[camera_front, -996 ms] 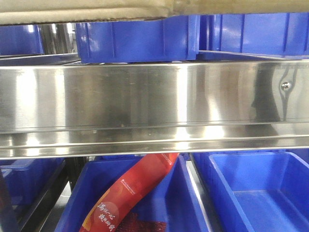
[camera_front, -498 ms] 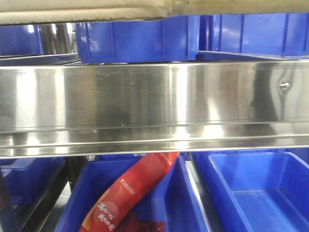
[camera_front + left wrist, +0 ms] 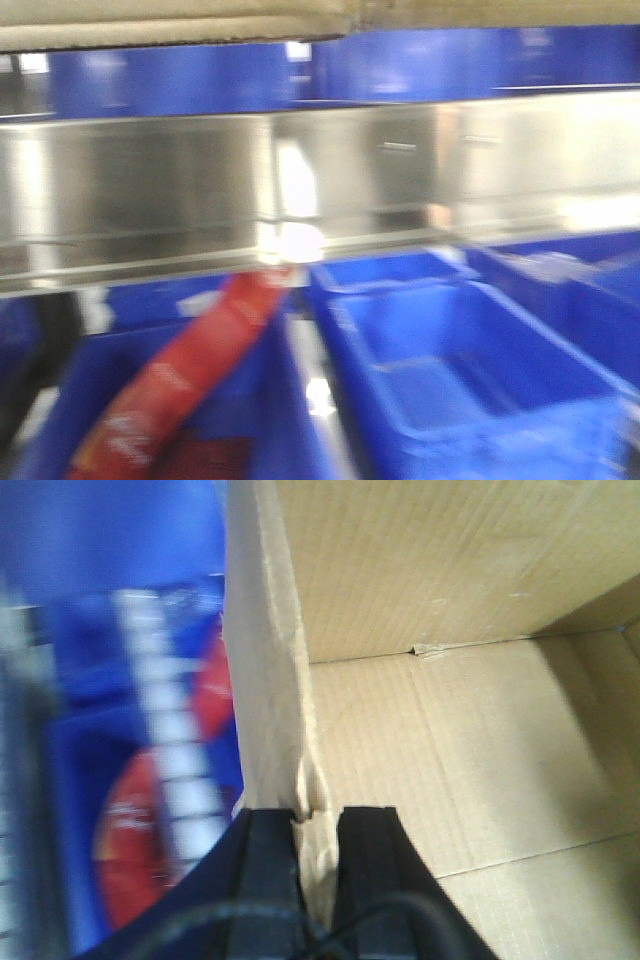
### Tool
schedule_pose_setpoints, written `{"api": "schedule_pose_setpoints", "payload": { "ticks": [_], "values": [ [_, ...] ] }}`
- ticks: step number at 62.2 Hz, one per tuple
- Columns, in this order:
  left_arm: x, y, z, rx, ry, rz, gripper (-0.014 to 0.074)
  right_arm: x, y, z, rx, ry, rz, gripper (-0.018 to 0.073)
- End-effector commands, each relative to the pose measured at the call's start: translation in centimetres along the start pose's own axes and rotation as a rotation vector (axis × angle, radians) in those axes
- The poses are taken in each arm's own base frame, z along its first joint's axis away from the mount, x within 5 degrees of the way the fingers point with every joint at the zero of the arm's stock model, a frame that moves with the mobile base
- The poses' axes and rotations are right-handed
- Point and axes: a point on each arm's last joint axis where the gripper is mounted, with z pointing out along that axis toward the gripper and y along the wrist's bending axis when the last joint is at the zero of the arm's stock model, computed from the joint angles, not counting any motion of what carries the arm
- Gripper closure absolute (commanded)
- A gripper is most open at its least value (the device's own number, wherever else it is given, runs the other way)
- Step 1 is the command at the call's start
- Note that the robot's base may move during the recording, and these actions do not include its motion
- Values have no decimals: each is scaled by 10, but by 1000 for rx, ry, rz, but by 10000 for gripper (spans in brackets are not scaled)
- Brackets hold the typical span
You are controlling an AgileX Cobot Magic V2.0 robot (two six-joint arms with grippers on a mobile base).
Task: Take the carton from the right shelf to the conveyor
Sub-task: 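Hold the carton with both grippers while the base turns away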
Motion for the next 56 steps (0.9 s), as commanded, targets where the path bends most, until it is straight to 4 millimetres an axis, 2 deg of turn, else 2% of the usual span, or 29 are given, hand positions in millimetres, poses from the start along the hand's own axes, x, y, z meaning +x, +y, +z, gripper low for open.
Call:
{"api": "schedule_pose_setpoints", "payload": {
  "ticks": [1,56],
  "values": [
    [-5,1,-6,1,-49,2,613,-3,1,-9,0,-53,-18,629],
    [-5,1,-6,1,-50,3,613,-3,1,-9,-1,-55,-18,629]
  ]
}}
